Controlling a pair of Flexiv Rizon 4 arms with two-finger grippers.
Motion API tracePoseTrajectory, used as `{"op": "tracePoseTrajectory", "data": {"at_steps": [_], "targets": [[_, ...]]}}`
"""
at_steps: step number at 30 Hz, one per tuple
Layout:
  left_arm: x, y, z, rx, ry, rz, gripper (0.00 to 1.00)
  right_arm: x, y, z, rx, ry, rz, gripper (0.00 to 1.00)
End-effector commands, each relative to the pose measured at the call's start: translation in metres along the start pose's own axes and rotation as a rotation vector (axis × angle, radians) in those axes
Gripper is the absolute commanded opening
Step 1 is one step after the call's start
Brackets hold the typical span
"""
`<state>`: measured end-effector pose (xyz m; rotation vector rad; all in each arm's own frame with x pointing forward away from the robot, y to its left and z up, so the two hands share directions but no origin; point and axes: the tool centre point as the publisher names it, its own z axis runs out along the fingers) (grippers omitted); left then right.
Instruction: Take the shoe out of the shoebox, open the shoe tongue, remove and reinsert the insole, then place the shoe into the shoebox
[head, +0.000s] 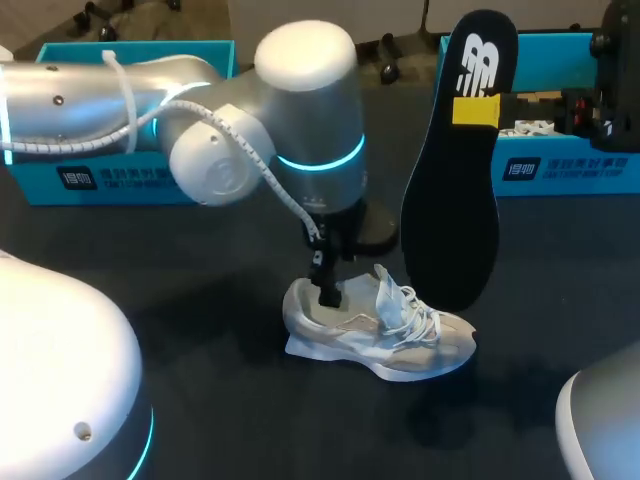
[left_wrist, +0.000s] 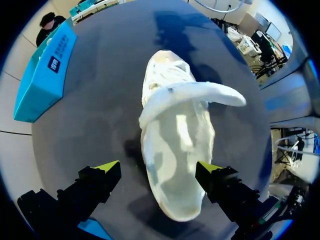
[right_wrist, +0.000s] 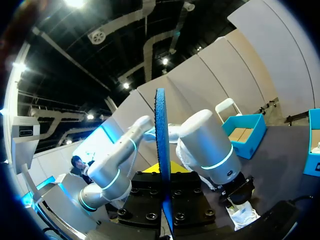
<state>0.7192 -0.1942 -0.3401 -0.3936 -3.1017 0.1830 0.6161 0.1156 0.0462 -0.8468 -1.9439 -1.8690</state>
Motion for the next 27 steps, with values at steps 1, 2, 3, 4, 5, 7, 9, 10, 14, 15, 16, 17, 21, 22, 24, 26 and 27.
{"op": "tracePoseTrajectory", "data": {"at_steps": [1, 2, 3, 4, 5, 7, 9, 10, 14, 15, 16, 17, 21, 22, 24, 26, 27], "targets": [[-0.010, -0.005, 0.020, 0.005, 0.002, -0.013, 1.00, -0.002, 0.003, 0.004, 0.007, 0.001, 0.002, 0.00], [-0.011, -0.005, 0.022, 0.007, 0.006, -0.015, 1.00, -0.002, 0.003, 0.004, 0.007, 0.001, 0.002, 0.00], [-0.012, -0.005, 0.024, 0.004, -0.004, -0.019, 1.00, -0.002, 0.003, 0.004, 0.007, 0.001, 0.002, 0.00], [-0.012, -0.006, 0.026, 0.007, 0.004, -0.021, 1.00, -0.002, 0.003, 0.004, 0.007, 0.001, 0.002, 0.00], [-0.012, -0.005, 0.027, 0.010, 0.008, -0.021, 1.00, -0.002, 0.003, 0.004, 0.007, 0.001, 0.002, 0.00], [-0.012, -0.005, 0.029, 0.015, 0.012, -0.021, 1.00, -0.002, 0.003, 0.004, 0.007, 0.001, 0.002, 0.00], [-0.010, -0.005, 0.032, 0.014, 0.014, -0.020, 1.00, -0.002, 0.003, 0.004, 0.007, 0.001, 0.002, 0.00], [-0.009, -0.006, 0.033, 0.013, 0.014, -0.020, 1.00, -0.002, 0.003, 0.004, 0.007, 0.001, 0.002, 0.00], [-0.006, -0.006, 0.036, 0.008, 0.016, -0.020, 0.96, -0.002, 0.003, 0.004, 0.007, 0.001, 0.002, 0.00], [-0.005, -0.005, 0.037, 0.007, 0.018, -0.020, 0.96, -0.002, 0.003, 0.004, 0.007, 0.001, 0.002, 0.00], [-0.005, -0.005, 0.038, 0.006, 0.020, -0.021, 0.95, -0.002, 0.003, 0.004, 0.007, 0.001, 0.002, 0.00], [-0.004, -0.005, 0.039, 0.005, 0.024, -0.021, 0.93, -0.002, 0.003, 0.004, 0.007, 0.001, 0.002, 0.00], [-0.004, -0.004, 0.043, 0.000, 0.033, -0.029, 0.83, -0.002, 0.003, 0.004, 0.007, 0.001, 0.002, 0.00], [-0.004, -0.004, 0.044, -0.001, 0.034, -0.031, 0.65, -0.002, 0.003, 0.004, 0.007, 0.001, 0.002, 0.00], [-0.005, -0.004, 0.044, 0.000, 0.034, -0.037, 0.30, -0.002, 0.003, 0.004, 0.007, 0.001, 0.002, 0.00], [-0.006, -0.004, 0.045, 0.001, 0.033, -0.041, 0.00, -0.002, 0.003, 0.004, 0.007, 0.001, 0.002, 0.00], [-0.006, -0.004, 0.045, 0.001, 0.033, -0.043, 0.00, -0.002, 0.003, 0.004, 0.007, 0.001, 0.002, 0.00]]}}
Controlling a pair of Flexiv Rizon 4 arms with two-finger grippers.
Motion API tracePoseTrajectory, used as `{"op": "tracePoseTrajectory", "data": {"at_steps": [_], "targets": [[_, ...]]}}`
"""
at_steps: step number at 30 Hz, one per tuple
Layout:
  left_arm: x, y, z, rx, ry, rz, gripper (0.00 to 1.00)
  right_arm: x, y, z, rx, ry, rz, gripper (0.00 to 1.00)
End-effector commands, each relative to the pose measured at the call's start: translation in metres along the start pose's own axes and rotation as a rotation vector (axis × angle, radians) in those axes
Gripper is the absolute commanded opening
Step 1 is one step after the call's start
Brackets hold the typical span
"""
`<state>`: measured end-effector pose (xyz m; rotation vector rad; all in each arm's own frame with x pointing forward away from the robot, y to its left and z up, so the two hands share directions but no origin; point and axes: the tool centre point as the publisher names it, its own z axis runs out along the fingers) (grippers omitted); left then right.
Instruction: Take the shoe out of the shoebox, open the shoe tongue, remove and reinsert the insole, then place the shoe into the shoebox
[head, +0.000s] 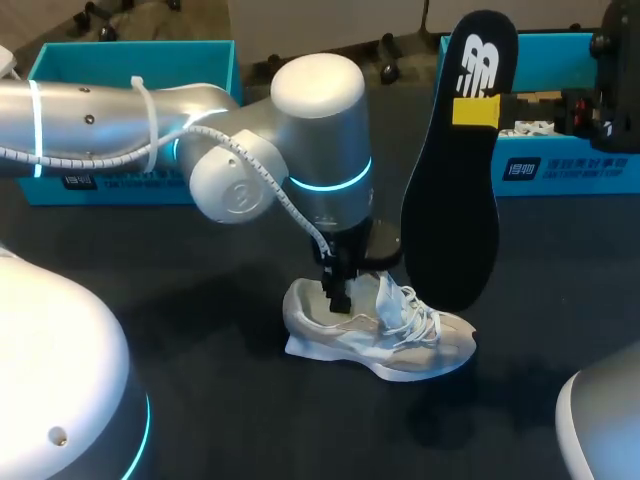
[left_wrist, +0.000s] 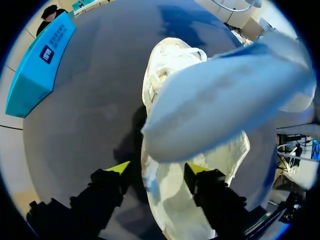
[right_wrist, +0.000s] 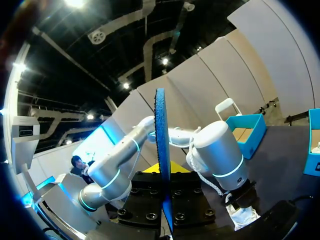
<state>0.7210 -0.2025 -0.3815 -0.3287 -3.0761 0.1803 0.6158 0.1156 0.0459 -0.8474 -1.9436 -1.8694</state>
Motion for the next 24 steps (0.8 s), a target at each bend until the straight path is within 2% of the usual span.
{"op": "tracePoseTrajectory", "data": {"at_steps": [1, 15, 20, 24], "targets": [[-0.002, -0.002, 0.003, -0.002, 0.002, -0.002, 0.00, -0.002, 0.004, 0.004, 0.007, 0.001, 0.002, 0.00], [0.005, 0.000, -0.003, 0.010, 0.010, 0.031, 0.00, -0.002, 0.004, 0.004, 0.007, 0.001, 0.002, 0.00], [0.009, 0.001, -0.014, 0.007, 0.031, 0.057, 0.00, -0.002, 0.004, 0.004, 0.007, 0.001, 0.002, 0.00], [0.014, 0.002, -0.031, 0.029, 0.040, 0.117, 0.00, -0.002, 0.004, 0.004, 0.007, 0.001, 0.002, 0.00]]}}
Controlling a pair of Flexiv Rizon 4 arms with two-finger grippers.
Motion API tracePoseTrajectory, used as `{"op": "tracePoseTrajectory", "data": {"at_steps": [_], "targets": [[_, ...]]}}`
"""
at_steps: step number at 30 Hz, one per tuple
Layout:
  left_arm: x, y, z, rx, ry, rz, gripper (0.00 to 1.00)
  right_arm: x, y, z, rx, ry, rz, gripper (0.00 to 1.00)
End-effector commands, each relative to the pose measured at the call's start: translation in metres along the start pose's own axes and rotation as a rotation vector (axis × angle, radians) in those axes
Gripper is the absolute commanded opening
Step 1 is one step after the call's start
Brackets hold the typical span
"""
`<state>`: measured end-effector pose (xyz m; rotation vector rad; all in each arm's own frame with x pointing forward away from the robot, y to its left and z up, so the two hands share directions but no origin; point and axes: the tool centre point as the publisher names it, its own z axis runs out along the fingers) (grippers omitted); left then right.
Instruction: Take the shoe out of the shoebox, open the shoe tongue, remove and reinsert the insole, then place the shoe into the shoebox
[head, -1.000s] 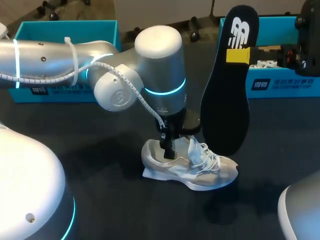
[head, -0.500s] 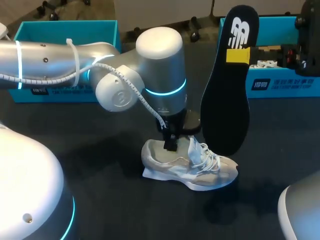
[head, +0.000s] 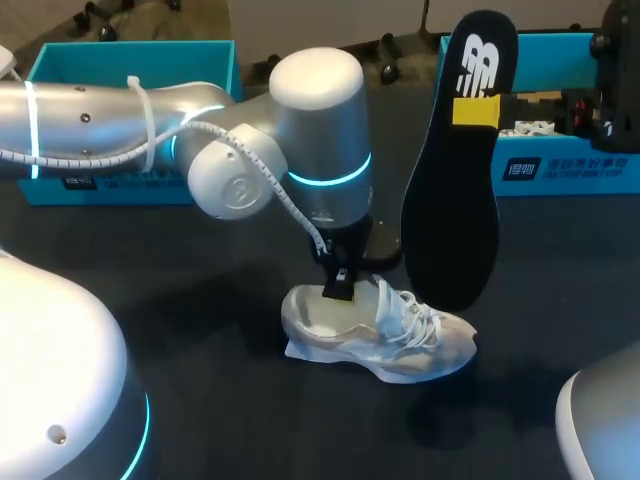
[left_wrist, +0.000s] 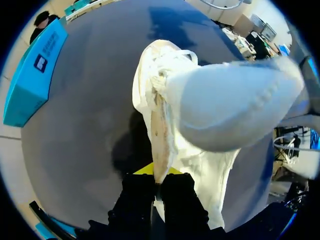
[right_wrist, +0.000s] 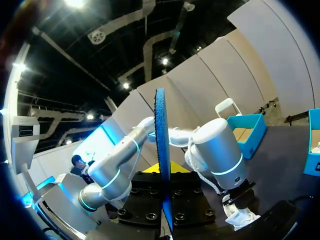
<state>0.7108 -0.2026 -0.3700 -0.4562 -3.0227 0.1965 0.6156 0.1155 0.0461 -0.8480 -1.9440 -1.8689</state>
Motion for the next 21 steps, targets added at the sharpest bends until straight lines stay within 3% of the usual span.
{"op": "tracePoseTrajectory", "data": {"at_steps": [1, 8, 21], "targets": [[0.007, 0.005, -0.026, 0.020, 0.005, 0.051, 0.00, -0.003, 0.004, 0.004, 0.007, 0.002, 0.001, 0.00], [0.013, 0.010, -0.052, 0.011, 0.004, 0.269, 0.00, -0.003, 0.004, 0.004, 0.007, 0.002, 0.001, 0.00], [0.036, 0.015, -0.073, -0.138, -0.058, 0.865, 0.00, -0.003, 0.004, 0.004, 0.007, 0.002, 0.001, 0.00]]}}
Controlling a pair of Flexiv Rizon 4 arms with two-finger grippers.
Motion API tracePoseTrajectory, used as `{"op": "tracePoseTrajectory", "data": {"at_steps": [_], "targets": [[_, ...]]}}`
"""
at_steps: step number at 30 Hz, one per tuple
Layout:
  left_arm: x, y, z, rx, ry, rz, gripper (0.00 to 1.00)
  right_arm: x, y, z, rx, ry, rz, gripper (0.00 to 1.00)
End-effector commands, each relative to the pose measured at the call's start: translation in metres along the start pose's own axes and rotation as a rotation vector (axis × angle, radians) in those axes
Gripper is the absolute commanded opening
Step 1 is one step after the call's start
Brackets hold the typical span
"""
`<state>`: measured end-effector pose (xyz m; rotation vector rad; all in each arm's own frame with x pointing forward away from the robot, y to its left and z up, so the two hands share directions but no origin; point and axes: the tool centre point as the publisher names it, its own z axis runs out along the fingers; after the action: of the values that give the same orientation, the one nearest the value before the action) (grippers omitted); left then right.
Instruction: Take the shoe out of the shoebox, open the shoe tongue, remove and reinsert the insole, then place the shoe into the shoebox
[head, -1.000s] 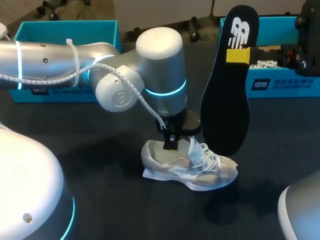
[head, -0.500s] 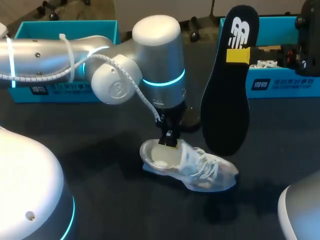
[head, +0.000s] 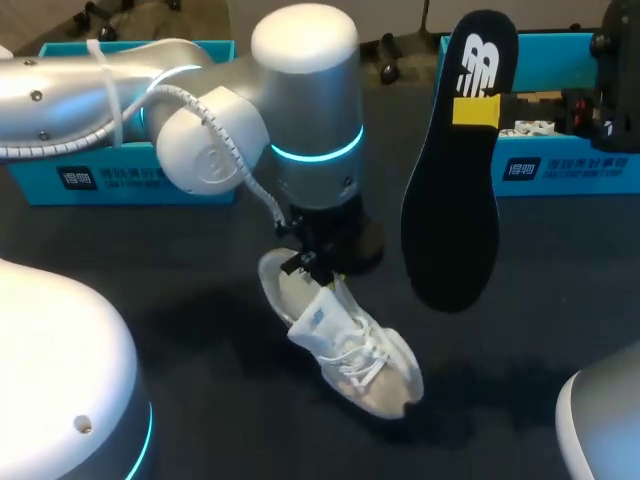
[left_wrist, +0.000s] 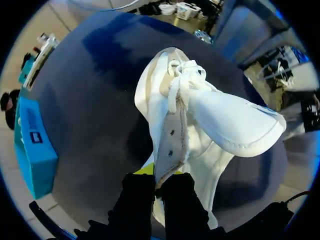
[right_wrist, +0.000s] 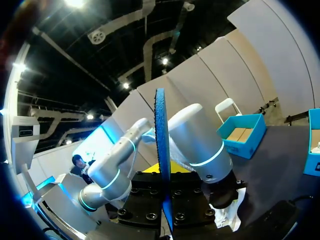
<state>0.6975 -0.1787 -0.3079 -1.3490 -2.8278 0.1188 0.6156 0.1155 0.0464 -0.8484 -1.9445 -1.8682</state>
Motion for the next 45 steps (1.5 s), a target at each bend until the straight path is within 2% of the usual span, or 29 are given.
{"op": "tracePoseTrajectory", "data": {"at_steps": [1, 2, 18, 20, 26, 32, 36, 45], "targets": [[0.015, -0.003, -0.012, -0.057, -0.012, 0.319, 0.00, -0.003, 0.004, 0.005, 0.006, 0.002, 0.001, 0.00], [0.016, -0.002, -0.014, -0.031, -0.006, 0.351, 0.00, -0.003, 0.004, 0.005, 0.006, 0.002, 0.001, 0.00], [0.016, -0.002, -0.014, -0.031, -0.006, 0.351, 0.00, -0.003, 0.004, 0.005, 0.006, 0.002, 0.001, 0.00], [0.016, -0.002, -0.012, -0.022, -0.014, 0.448, 0.00, -0.003, 0.004, 0.005, 0.006, 0.002, 0.001, 0.00], [0.021, -0.007, -0.003, -0.068, 0.042, 0.652, 0.00, -0.003, 0.004, 0.005, 0.006, 0.002, 0.001, 0.00], [0.018, -0.012, 0.009, -0.080, 0.061, 0.703, 0.00, -0.003, 0.004, 0.005, 0.006, 0.002, 0.001, 0.00], [0.015, -0.013, 0.018, -0.045, 0.086, 0.707, 0.00, -0.003, 0.004, 0.005, 0.006, 0.002, 0.001, 0.00], [0.010, -0.011, 0.036, -0.026, 0.114, 0.723, 0.00, -0.003, 0.004, 0.005, 0.006, 0.002, 0.001, 0.00]]}}
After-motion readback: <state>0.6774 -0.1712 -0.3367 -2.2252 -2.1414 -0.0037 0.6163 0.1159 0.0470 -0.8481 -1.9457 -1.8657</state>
